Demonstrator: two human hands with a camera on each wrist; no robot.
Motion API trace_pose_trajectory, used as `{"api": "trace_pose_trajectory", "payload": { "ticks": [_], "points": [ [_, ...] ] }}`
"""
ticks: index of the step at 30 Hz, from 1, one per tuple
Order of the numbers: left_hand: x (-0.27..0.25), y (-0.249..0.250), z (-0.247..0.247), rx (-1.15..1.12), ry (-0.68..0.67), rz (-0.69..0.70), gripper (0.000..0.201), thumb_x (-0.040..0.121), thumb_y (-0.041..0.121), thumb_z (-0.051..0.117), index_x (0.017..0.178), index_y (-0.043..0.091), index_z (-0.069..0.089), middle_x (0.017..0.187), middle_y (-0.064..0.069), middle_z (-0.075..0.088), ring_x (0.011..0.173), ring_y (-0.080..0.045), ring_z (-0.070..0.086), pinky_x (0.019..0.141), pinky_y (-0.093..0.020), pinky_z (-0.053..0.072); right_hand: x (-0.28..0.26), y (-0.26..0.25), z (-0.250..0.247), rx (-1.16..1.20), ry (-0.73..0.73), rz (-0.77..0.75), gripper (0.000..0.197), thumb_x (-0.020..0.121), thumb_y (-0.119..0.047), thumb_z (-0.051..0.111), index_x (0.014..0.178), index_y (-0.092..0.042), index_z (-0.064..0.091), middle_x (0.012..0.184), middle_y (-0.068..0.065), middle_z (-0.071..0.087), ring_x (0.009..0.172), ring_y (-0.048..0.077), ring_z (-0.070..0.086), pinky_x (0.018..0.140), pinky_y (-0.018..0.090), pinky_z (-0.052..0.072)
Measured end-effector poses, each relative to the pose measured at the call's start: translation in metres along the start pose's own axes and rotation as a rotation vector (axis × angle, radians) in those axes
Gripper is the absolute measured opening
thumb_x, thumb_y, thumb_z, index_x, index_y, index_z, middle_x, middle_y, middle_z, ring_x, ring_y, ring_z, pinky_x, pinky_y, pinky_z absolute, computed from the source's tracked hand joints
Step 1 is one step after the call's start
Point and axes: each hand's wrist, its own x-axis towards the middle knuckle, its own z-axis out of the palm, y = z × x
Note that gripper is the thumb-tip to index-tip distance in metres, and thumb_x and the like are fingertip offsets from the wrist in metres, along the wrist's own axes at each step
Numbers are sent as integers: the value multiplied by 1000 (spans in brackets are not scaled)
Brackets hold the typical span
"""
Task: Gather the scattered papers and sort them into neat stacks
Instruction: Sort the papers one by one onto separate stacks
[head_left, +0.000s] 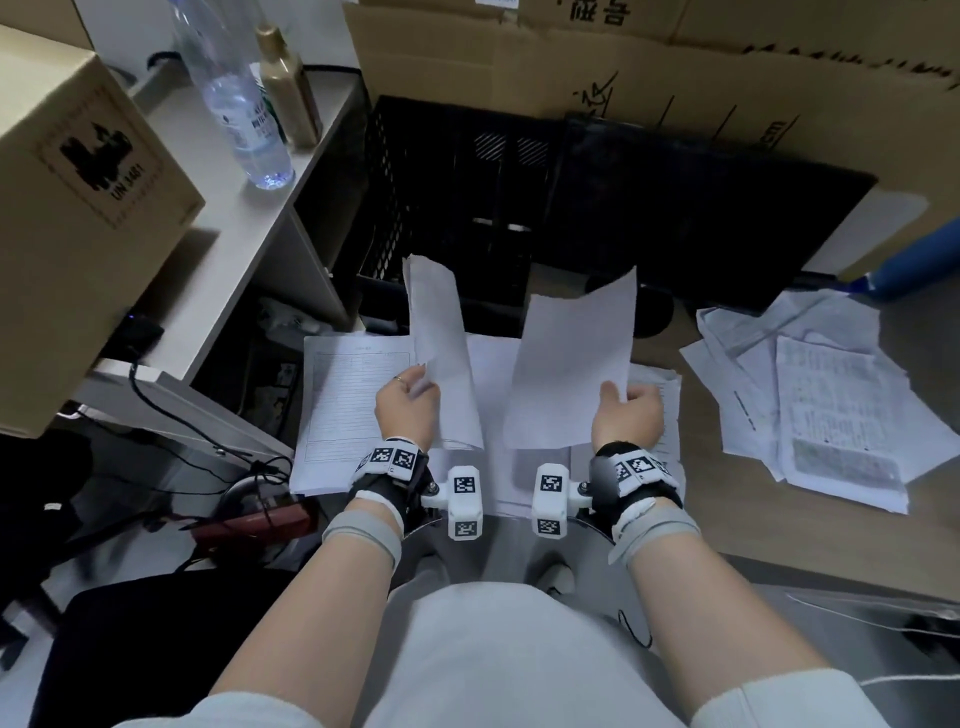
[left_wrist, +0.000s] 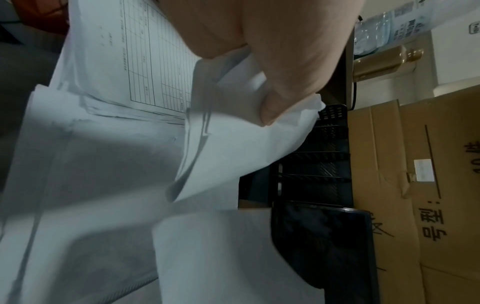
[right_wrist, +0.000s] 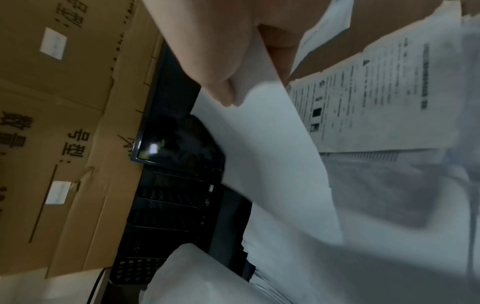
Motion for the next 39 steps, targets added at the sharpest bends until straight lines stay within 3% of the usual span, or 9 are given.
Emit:
{"api": "trace_pose_trajectory", "payload": {
  "ticks": [5, 9, 14, 18, 22, 25, 28, 35, 39],
  "points": [
    [-23, 3, 5, 44, -229, 113, 80, 87, 1, 56, 154, 38, 35, 140, 9, 56, 114, -7, 58, 105, -28, 45, -22, -7, 22, -24, -478, -249, 22, 83, -27, 73, 73, -17, 56, 68, -9, 55, 65, 12, 51, 62, 27, 40],
    [-26, 9, 12, 62, -317, 2, 42, 93, -8, 48, 115, 18, 72, 125, -15, 70, 79, -17, 66, 69, -30, 56, -45, -14, 39, -77, -870, -257, 13, 86, -35, 73, 90, -23, 69, 107, -19, 64, 97, -1, 58, 78, 17, 43],
    [-26, 5, 12, -46, -308, -130, 20, 93, 31, 68, 102, 15, 74, 104, -2, 74, 102, -21, 67, 82, -33, 49, -38, -13, 44, 127, -1090, 15, 24, 89, -30, 66, 108, -19, 76, 152, -18, 38, 134, 3, 39, 95, 18, 39],
    [-22, -5, 14, -17, -260, -77, 34, 87, 13, 69, 120, 7, 69, 115, -9, 74, 103, -27, 72, 90, -43, 59, -29, -2, 44, 34, -902, -63, 23, 93, -17, 58, 109, -19, 74, 141, -17, 47, 124, 5, 48, 87, 18, 45],
    [-19, -4, 10, 12, -211, -78, 35, 89, 6, 63, 123, 11, 70, 120, -5, 73, 102, -25, 72, 82, -41, 60, -8, 24, 42, -259, -493, 17, 69, 85, -37, 60, 147, -20, 36, 150, 4, 42, 137, 28, 40, 111, 46, 37],
    [-16, -9, 6, 8, -158, -101, 34, 88, 0, 63, 119, 10, 71, 116, -4, 74, 108, -25, 71, 97, -46, 56, 2, 37, 41, -198, -497, 237, 79, 88, -41, 60, 151, -11, 23, 144, 12, 47, 127, 33, 48, 99, 40, 43],
    [-18, -13, 5, 43, -115, -98, 32, 88, -2, 62, 113, 14, 72, 113, -5, 74, 103, -25, 71, 97, -45, 56, 4, 45, 43, -213, -520, 198, 44, 91, -33, 59, 127, -8, 58, 123, 8, 65, 100, 29, 61, 80, 30, 45],
    [-28, -18, 14, 58, 8, -29, 39, 94, -5, 49, 123, 12, 70, 117, 2, 72, 113, -12, 65, 105, -28, 48, 16, 50, 36, -312, -479, 185, 43, 99, -29, 53, 135, -6, 54, 139, 12, 56, 121, 34, 55, 90, 33, 44],
    [-32, -13, 1, 99, 178, 63, 44, 94, -6, 44, 120, 16, 72, 111, 9, 72, 111, -4, 65, 97, -4, 42, 17, 56, 38, -366, -468, 198, 48, 101, -23, 49, 145, -5, 43, 146, 16, 49, 125, 37, 52, 95, 37, 45]
  ]
}}
